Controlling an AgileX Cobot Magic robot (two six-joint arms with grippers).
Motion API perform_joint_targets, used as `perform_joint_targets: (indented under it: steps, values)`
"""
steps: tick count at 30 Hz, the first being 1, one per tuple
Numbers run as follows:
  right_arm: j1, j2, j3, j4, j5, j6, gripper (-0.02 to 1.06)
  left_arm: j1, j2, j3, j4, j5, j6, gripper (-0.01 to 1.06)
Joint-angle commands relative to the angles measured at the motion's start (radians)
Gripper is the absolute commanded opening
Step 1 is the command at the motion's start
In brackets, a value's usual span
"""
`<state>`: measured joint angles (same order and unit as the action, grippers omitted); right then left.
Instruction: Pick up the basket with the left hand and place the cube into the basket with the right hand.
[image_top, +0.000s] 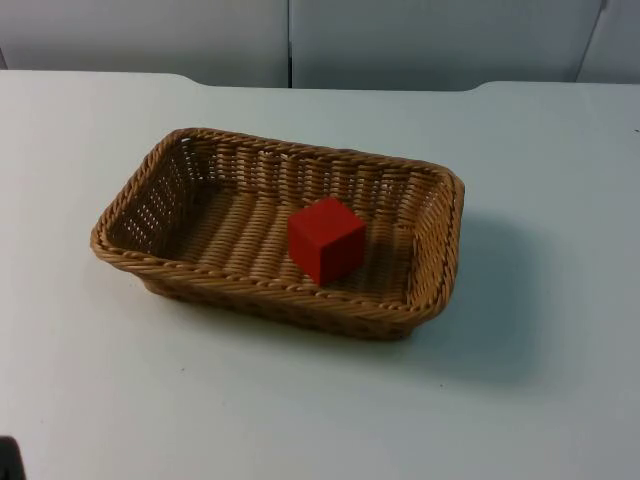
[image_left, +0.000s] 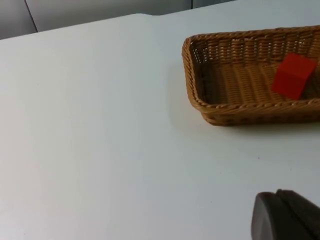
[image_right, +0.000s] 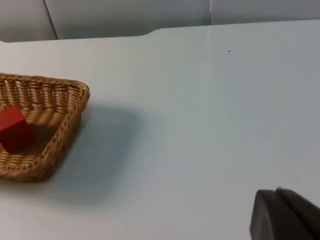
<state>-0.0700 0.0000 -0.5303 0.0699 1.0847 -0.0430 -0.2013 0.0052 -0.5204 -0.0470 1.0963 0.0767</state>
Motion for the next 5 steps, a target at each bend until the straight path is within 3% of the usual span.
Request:
perform_joint_targets:
  steps: [1, 5]
  values:
    - [0.000, 0.000, -0.001, -0.040, 0.027, 0.009, 0.00, -0.002, -0.005, 0.007, 0.002, -0.018, -0.007, 0.00]
    - [0.000, 0.000, 0.018, -0.076, 0.001, 0.043, 0.00, -0.002, -0.005, 0.007, 0.002, -0.018, -0.007, 0.00]
